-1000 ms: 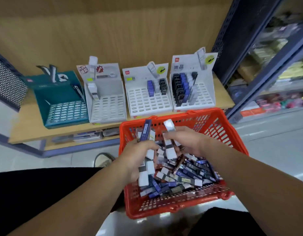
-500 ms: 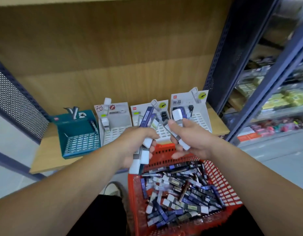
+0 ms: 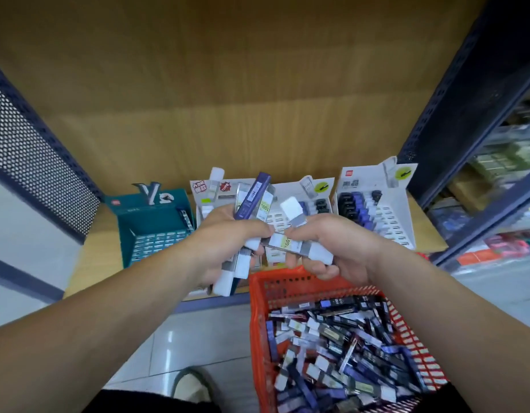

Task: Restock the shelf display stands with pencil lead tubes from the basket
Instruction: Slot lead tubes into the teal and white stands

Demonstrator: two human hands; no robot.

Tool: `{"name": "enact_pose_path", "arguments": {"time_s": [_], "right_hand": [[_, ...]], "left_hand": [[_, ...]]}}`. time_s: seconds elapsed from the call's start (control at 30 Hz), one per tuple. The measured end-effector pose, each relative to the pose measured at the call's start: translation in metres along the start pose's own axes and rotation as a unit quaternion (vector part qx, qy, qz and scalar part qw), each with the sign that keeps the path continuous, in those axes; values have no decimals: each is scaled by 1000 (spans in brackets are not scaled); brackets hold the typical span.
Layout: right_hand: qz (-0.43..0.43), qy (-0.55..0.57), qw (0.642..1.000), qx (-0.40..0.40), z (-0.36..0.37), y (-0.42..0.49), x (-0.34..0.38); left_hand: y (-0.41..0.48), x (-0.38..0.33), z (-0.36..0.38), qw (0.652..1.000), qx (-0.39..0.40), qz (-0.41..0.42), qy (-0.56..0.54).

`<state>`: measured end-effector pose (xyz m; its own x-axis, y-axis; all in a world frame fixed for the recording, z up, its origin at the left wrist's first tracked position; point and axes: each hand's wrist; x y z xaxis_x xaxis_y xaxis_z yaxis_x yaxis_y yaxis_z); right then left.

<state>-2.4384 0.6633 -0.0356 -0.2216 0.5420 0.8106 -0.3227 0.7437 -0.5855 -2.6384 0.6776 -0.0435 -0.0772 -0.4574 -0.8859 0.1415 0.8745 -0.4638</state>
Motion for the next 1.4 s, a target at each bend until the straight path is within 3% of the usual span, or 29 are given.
{"name": "enact_pose_path", "arguments": {"time_s": [0.3,0.57,0.67,0.77,1.0,1.4], "right_hand": [[-51,91,991,-86,27,45,6],[-154,-118,943,-271,60,89,17],[-181,-273,908,-263,66,119,28],[-180,-354,887,-237,75,153,25],[-209,-439,846,-220,83,197,5],[-259,-576,753,-185,96,216,4]], "left_hand": [[26,15,-74,994,-69,-1,-83],[45,34,-118,985,-141,-62,-80],[54,52,-136,981,-165,-84,-50],[63,68,-148,978,-178,-100,-37],[77,80,-136,985,-131,-110,-7],[82,88,-140,981,-150,-119,-36]]}}
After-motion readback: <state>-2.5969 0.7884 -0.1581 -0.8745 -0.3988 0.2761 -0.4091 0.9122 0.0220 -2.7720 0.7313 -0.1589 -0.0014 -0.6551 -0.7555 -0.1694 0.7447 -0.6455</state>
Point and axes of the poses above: each hand's wrist, its own y-axis towards the middle knuckle, its own z-axis out of the palm, x = y × z, and after that the axes turned 2 degrees about -y, right-handed
